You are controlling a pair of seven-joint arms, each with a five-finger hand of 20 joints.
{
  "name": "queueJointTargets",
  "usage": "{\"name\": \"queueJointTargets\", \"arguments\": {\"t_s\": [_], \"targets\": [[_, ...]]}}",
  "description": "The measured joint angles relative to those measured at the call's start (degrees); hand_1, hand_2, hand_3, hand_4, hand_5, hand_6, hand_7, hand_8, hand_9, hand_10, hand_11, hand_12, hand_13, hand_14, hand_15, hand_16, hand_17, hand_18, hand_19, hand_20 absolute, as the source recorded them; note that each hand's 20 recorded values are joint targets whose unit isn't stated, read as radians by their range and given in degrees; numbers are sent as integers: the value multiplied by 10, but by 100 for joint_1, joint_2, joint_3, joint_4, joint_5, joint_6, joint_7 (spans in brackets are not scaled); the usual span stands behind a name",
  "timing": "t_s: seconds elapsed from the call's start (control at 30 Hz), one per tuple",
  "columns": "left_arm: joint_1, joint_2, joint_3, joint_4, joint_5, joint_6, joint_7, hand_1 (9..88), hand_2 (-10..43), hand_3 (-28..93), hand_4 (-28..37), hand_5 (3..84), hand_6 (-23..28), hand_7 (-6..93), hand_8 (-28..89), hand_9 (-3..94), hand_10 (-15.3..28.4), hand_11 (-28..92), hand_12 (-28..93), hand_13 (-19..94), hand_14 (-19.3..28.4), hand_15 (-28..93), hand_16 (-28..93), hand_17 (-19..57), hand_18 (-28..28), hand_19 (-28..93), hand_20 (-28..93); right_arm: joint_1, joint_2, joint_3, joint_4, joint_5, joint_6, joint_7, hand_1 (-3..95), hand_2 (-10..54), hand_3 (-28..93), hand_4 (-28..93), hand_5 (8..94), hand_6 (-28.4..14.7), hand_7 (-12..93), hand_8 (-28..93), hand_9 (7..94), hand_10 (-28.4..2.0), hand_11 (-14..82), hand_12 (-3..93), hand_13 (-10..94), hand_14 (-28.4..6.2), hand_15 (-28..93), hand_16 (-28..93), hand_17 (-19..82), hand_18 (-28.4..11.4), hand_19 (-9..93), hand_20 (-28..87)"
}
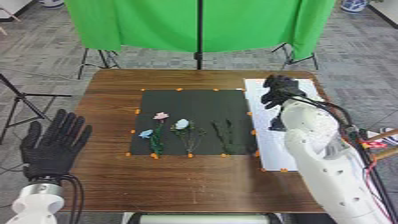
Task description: Arrange flowers
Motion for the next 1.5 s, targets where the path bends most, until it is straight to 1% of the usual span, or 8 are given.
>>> {"name": "queueJointTargets", "arguments": {"t_s": [0.27,0.37,0.53,0.67,0.77,0.87,1.17,1.5], "targets": [[24,10,-23,2,229,130,-79,254,157,704,-283,460,89,157,-81,393,150,210,142,299,156,391,-36,-26,144,289,155,-139,-27,343,859,-781,-12,-512,544,-95,783,-283,452,-64,166,-107,402,-197,142,172,388,-156,452,155,279,-217,794,345],[13,11,-12,30,438,88,-141,255,158,703,-283,459,88,157,-81,392,150,209,142,298,156,389,-36,-26,144,288,153,-138,-170,403,1008,-745,-86,-533,553,-95,764,-283,468,-56,177,-112,432,-184,159,174,436,-143,468,165,296,-213,800,351],[-25,28,22,49,558,71,-155,257,160,708,-283,456,96,154,-81,391,153,212,142,300,161,392,-35,-28,151,297,155,-108,-278,359,1043,-755,-10,-560,606,-95,606,-283,506,-35,196,-120,499,-165,183,182,500,-125,499,191,310,-208,820,376],[-32,47,28,-34,555,488,-215,258,161,709,-283,456,99,155,-80,388,158,222,143,297,165,398,-38,-34,156,309,155,-77,-281,277,1049,-781,113,-589,657,-95,513,-283,574,-14,223,-101,576,-135,211,197,555,-97,461,317,315,-200,817,409],[-32,53,28,-77,555,802,-259,260,162,709,-283,461,101,159,-79,389,158,227,140,296,166,401,-40,-35,156,313,152,-69,-284,218,1071,-845,273,-628,683,-95,505,-282,671,-2,271,11,735,-112,96,349,624,-74,411,416,321,-196,810,436],[-31,52,28,-76,545,769,-272,261,164,708,-283,465,98,164,-80,389,157,229,139,296,165,405,-41,-35,155,314,150,-58,-299,196,1088,-854,425,-631,682,-95,547,-282,744,6,289,43,821,-106,75,407,671,-62,385,458,331,-195,810,446],[-8,51,31,-72,402,528,-165,262,167,709,-283,468,92,173,-85,395,154,227,136,299,159,413,-44,-33,145,308,145,-97,-248,78,1017,-611,648,-543,672,-95,581,-283,759,2,291,50,834,-105,80,416,684,-61,387,462,341,-199,814,445],[12,46,16,-72,386,444,-154,263,167,708,-283,468,92,174,-88,396,152,226,135,299,158,413,-45,-32,144,304,147,-106,-216,-679,-6,-290,1171,-897,671,-95,584,-283,753,-1,296,61,825,-111,79,415,673,-60,392,464,339,-198,816,442]]}}
